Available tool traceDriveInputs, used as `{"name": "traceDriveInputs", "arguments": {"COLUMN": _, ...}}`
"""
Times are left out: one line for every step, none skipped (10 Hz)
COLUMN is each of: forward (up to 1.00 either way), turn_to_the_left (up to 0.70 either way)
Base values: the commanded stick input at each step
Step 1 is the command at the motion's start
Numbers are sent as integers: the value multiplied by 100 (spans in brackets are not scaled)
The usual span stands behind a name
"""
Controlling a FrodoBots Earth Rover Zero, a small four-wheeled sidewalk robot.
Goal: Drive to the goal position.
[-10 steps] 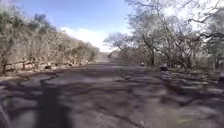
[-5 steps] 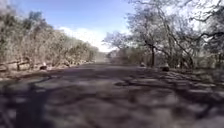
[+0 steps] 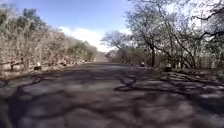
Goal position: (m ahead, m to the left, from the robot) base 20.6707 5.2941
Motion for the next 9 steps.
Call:
{"name": "traceDriveInputs", "arguments": {"forward": 70, "turn_to_the_left": 0}}
{"name": "traceDriveInputs", "arguments": {"forward": 70, "turn_to_the_left": 0}}
{"name": "traceDriveInputs", "arguments": {"forward": 70, "turn_to_the_left": 0}}
{"name": "traceDriveInputs", "arguments": {"forward": 70, "turn_to_the_left": 0}}
{"name": "traceDriveInputs", "arguments": {"forward": 70, "turn_to_the_left": 0}}
{"name": "traceDriveInputs", "arguments": {"forward": 70, "turn_to_the_left": 0}}
{"name": "traceDriveInputs", "arguments": {"forward": 70, "turn_to_the_left": 0}}
{"name": "traceDriveInputs", "arguments": {"forward": 70, "turn_to_the_left": 0}}
{"name": "traceDriveInputs", "arguments": {"forward": 70, "turn_to_the_left": 0}}
